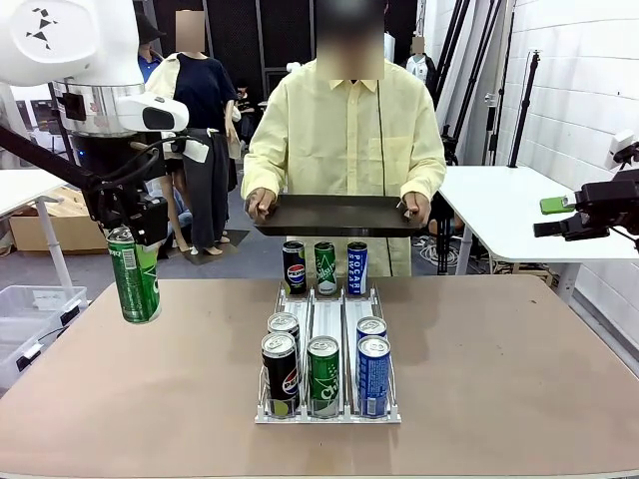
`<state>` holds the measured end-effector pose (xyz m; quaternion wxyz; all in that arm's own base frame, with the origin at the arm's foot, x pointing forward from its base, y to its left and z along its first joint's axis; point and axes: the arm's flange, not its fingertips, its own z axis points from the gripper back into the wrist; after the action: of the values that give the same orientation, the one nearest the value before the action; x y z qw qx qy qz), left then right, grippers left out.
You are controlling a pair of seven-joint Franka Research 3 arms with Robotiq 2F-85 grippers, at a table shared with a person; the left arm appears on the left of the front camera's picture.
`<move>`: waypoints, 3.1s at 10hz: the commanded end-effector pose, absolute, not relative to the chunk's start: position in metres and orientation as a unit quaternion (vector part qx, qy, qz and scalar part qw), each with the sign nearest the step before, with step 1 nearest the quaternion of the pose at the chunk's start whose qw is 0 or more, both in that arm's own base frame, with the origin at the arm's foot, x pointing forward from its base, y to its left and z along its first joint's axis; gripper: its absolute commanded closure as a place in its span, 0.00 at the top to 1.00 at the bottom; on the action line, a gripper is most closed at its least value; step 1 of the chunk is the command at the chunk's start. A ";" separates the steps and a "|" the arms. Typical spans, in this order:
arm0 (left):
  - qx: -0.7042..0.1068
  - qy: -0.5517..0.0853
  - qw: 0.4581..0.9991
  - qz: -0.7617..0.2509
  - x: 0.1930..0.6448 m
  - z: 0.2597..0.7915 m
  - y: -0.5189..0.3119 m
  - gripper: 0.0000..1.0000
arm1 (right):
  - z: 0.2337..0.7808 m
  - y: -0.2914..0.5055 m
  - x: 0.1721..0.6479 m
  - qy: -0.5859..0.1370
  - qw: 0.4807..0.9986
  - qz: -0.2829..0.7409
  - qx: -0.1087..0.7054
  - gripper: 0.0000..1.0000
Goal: Retrieve and hand over the desired beverage to the person.
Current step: Place the picked can on the Handle tray extended by the person.
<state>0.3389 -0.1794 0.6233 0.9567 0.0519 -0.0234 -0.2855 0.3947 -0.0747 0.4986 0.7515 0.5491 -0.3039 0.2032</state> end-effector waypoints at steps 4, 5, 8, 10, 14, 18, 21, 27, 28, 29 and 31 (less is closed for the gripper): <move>0.055 -0.024 0.957 -0.285 0.340 0.630 -0.179 0.00 | 0.500 -0.074 0.395 -0.305 0.748 0.201 0.554 1.00; 0.055 -0.024 0.957 -0.285 0.340 0.630 -0.179 0.00 | 0.500 -0.074 0.395 -0.305 0.748 0.201 0.554 1.00; 0.055 -0.024 0.957 -0.285 0.340 0.630 -0.179 0.00 | 0.500 -0.074 0.395 -0.305 0.748 0.201 0.554 1.00; 0.055 -0.024 0.957 -0.285 0.340 0.630 -0.179 0.00 | 0.500 -0.074 0.395 -0.305 0.748 0.201 0.554 1.00; 0.051 -0.026 0.959 -0.279 0.354 0.632 -0.187 0.00 | 0.500 -0.074 0.395 -0.305 0.748 0.201 0.554 1.00; 0.046 -0.032 0.957 -0.284 0.389 0.643 -0.203 0.00 | 0.500 -0.074 0.395 -0.305 0.748 0.201 0.554 1.00; 0.040 -0.050 0.952 -0.300 0.416 0.649 -0.227 0.00 | 0.500 -0.074 0.395 -0.305 0.748 0.201 0.554 1.00; 0.025 -0.063 0.952 -0.299 0.470 0.646 -0.277 0.00 | 0.500 -0.074 0.395 -0.305 0.748 0.201 0.554 1.00; 0.022 -0.062 0.953 -0.295 0.483 0.646 -0.283 0.00 | 0.500 -0.074 0.395 -0.305 0.748 0.201 0.554 1.00; 0.020 -0.063 0.954 -0.293 0.494 0.644 -0.290 0.00 | 0.500 -0.074 0.395 -0.305 0.748 0.201 0.554 1.00; 0.016 -0.071 0.956 -0.285 0.516 0.642 -0.299 0.00 | 0.500 -0.074 0.395 -0.305 0.748 0.201 0.554 1.00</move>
<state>0.5051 -0.2904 0.6295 0.9534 0.0091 -0.0630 -0.2950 0.3947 -0.0746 0.4986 0.7514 0.5492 -0.3038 0.2034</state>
